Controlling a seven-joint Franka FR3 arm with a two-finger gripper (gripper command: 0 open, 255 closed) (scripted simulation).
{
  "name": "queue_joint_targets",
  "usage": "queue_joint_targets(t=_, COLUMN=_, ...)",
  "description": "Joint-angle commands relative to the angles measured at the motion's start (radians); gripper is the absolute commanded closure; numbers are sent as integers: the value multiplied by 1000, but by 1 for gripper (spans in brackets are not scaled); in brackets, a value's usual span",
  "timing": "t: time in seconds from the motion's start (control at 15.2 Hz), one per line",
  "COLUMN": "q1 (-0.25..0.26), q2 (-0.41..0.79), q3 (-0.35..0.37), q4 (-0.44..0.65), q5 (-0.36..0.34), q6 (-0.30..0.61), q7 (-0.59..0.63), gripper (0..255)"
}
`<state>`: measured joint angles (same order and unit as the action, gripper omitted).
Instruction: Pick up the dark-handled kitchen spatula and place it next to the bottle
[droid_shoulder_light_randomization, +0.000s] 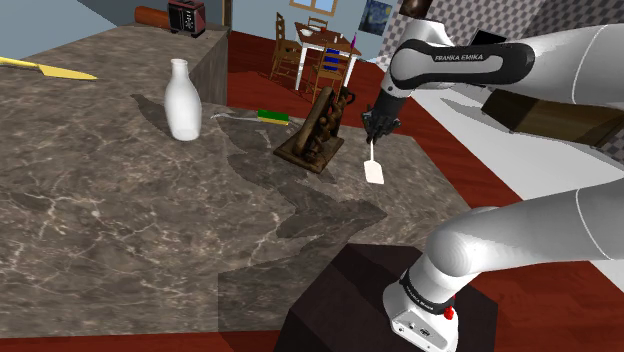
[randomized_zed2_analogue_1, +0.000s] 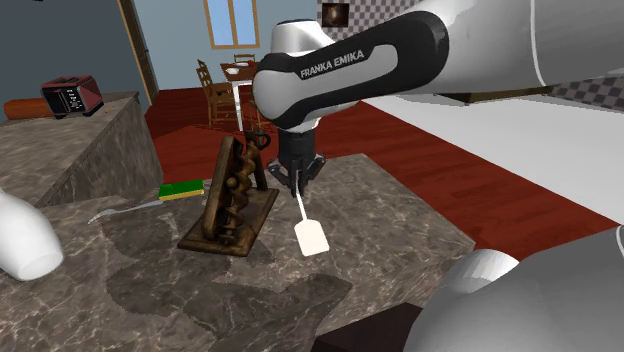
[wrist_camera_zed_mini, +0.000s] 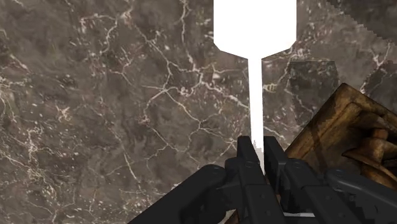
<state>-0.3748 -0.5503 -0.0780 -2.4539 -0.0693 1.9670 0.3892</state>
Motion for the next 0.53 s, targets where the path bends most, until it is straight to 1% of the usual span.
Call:
queue_joint_targets(t=0.0, q1=0, q2=-5, q3=1, q4=25, q5=1, q6=-31, q7=-1, gripper=255)
queue_joint_targets(t=0.46, q1=2, q2=-11, q3=4, q4=115, q5=4, q6=-127, q7=-4, gripper=255)
